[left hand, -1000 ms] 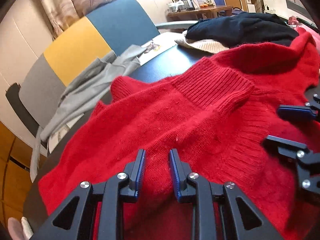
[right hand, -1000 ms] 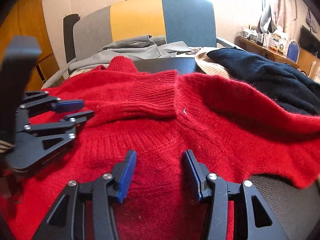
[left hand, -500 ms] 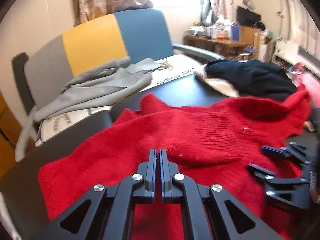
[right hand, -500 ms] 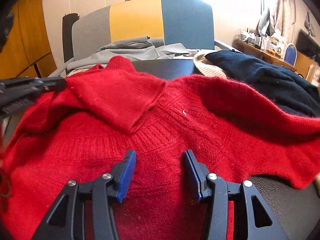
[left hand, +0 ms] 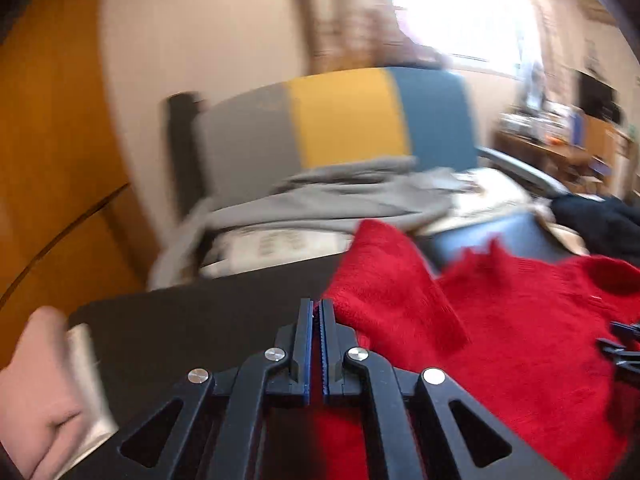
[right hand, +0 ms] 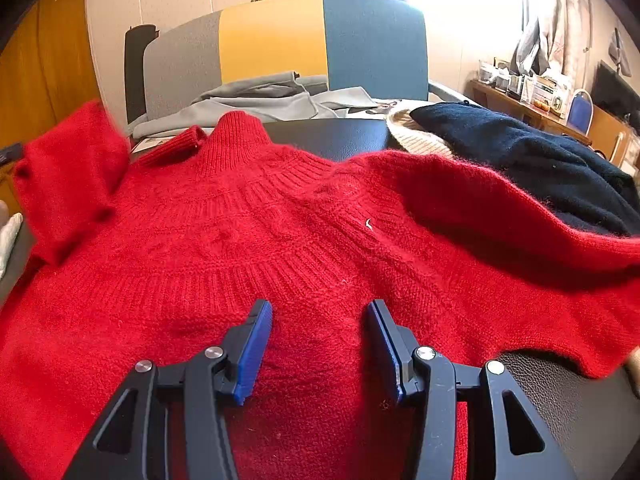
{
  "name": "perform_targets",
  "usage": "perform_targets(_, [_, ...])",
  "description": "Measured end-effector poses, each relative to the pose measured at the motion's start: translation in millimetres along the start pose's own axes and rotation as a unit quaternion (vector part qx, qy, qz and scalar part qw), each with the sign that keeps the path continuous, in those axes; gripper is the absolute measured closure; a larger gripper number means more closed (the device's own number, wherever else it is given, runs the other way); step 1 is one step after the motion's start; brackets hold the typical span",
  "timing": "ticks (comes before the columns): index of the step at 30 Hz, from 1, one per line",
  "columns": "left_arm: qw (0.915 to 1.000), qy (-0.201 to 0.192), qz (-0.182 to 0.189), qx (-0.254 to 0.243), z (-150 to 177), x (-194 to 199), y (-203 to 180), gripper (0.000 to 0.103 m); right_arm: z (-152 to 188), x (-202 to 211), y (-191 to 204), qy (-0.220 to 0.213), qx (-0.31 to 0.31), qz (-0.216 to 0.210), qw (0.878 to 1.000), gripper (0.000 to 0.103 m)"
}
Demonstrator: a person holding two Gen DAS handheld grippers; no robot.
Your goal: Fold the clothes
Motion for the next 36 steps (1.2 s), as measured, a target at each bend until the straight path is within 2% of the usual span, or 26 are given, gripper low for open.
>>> perform_targets(3, [0.9978, 0.013, -0.05, 0.041, 13.6, 15.3, 60.6, 0.101, 0.9, 1.3, 3.3, 0.001, -0.002, 0.004, 1.0, 0.053])
perform_targets(7, [0.989, 0.064, -0.099, 0.09, 48.0, 20.1, 118.1, 0.101, 2.4, 3.5, 9.0, 0.001, -0.003, 0.011, 1.0, 0.053])
perform_targets(9, [0.9837, 0.086, -0.115, 0.109, 65.8, 20.6, 134.0, 0.1, 2.7, 4.1, 10.1, 0.002, -0.004, 0.012, 1.0, 0.053])
perform_targets(11, [0.9757, 0.095, -0.13, 0.149, 85.8, 27.0, 150.7, 0.1, 2.7, 4.5, 10.4, 0.003, -0.006, 0.011, 1.0, 0.052])
perform_targets(15, [0.9726, 0.066, -0.135, 0.177, 102.0, 43.8, 144.4, 0.099, 3.2, 5.3, 12.5, 0.003, -0.008, 0.011, 1.0, 0.051])
perform_targets(16, [0.9758, 0.057, -0.123, 0.171, 100.9, 45.2, 133.1, 0.097, 3.2, 5.4, 12.9, 0.003, -0.009, 0.011, 1.0, 0.051])
perform_targets(20, [0.993, 0.023, -0.03, 0.112, 83.3, 38.6, 58.4, 0.09, 3.5, 7.2, 19.0, 0.009, -0.014, 0.009, 1.0, 0.05])
perform_targets(22, [0.9953, 0.032, 0.035, 0.084, 76.3, 23.1, 14.0, 0.09, 0.3, 8.4, 20.8, 0.018, -0.008, 0.007, 1.0, 0.05])
perform_targets(25, [0.9917, 0.075, 0.099, 0.033, 80.2, -7.6, -44.1, 0.089, -9.6, 14.3, 22.1, 0.013, 0.011, -0.001, 1.0, 0.05])
perform_targets(26, [0.9894, 0.098, 0.106, 0.014, 87.1, -19.5, -60.3, 0.088, -12.1, 13.2, 21.2, 0.012, 0.021, -0.006, 1.0, 0.05])
perform_targets(28, [0.9836, 0.151, 0.097, -0.015, 107.2, -42.0, -82.3, 0.088, -11.1, 3.1, 19.4, 0.026, 0.045, 0.004, 0.999, 0.05])
perform_targets(32, [0.9868, 0.14, 0.081, -0.003, 121.8, -36.2, -77.5, 0.087, -14.8, -10.0, -0.6, 0.042, 0.047, 0.015, 0.998, 0.046])
perform_targets(34, [0.9855, 0.143, 0.09, -0.003, 123.0, -31.8, -75.1, 0.087, -18.5, -14.2, -9.0, 0.05, 0.045, 0.003, 0.998, 0.045])
perform_targets(36, [0.9847, 0.136, 0.109, -0.007, 108.7, -35.5, -72.6, 0.087, -32.2, -13.1, -3.9, 0.048, 0.056, -0.023, 0.997, 0.045])
Point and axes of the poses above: each gripper's, at about its wrist camera, not at the fingertips, and x roughly against the way its jaws point, y to its left, z to its underside, the point moved 4 cm from there along -x, roughly the way its jaws point, and after that the axes turned 14 degrees about z, right-handed, at the moved point
